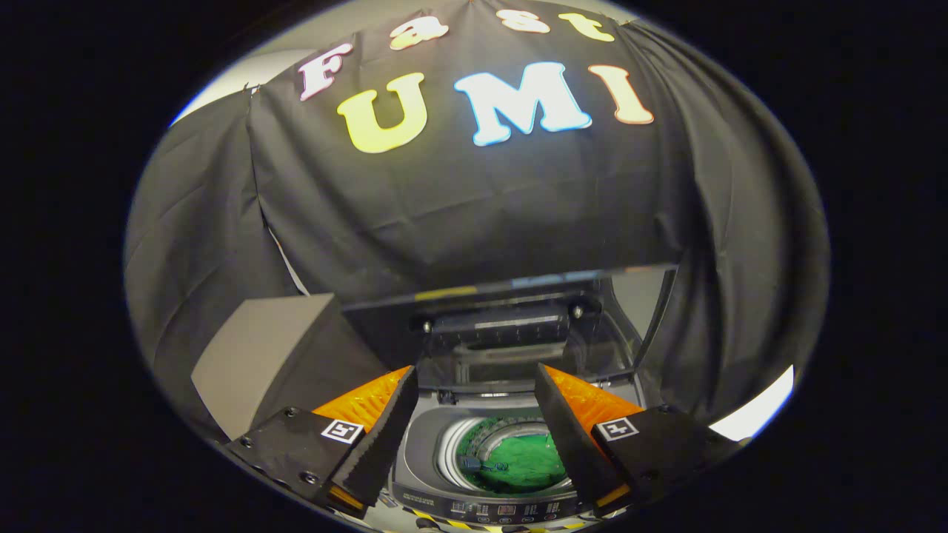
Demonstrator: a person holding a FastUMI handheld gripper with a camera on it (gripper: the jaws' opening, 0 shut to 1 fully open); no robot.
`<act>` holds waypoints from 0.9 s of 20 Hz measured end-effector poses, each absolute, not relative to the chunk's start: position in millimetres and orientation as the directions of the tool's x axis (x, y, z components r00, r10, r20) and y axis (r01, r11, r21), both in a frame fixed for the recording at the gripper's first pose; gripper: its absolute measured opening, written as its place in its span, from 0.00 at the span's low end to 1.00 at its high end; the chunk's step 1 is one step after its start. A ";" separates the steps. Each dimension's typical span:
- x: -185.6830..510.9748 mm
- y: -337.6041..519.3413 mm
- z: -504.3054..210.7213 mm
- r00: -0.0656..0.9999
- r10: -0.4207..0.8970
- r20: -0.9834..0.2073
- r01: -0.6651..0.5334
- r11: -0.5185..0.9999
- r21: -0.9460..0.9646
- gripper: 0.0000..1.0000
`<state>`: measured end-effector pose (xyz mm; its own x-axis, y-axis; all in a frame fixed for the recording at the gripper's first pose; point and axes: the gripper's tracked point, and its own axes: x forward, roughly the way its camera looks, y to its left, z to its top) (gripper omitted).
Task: Put the clothes into the washing machine and then close the washing machine lid.
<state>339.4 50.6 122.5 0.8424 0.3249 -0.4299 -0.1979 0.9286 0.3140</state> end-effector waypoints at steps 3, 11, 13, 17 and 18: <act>348.4 43.1 157.8 0.874 0.315 -0.370 -0.203 0.929 0.311 0.98; 397.3 52.5 210.0 0.894 0.311 -0.323 -0.199 0.920 0.336 0.98; 414.4 59.3 206.8 0.886 0.308 -0.347 -0.189 0.923 0.335 0.98; 445.1 68.6 178.3 0.862 0.265 -0.432 -0.154 0.949 0.276 0.98; 453.5 71.6 169.4 0.858 0.254 -0.447 -0.151 0.956 0.253 0.98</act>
<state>453.5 71.6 169.4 0.8576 0.2538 -0.4473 -0.1506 0.9555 0.2535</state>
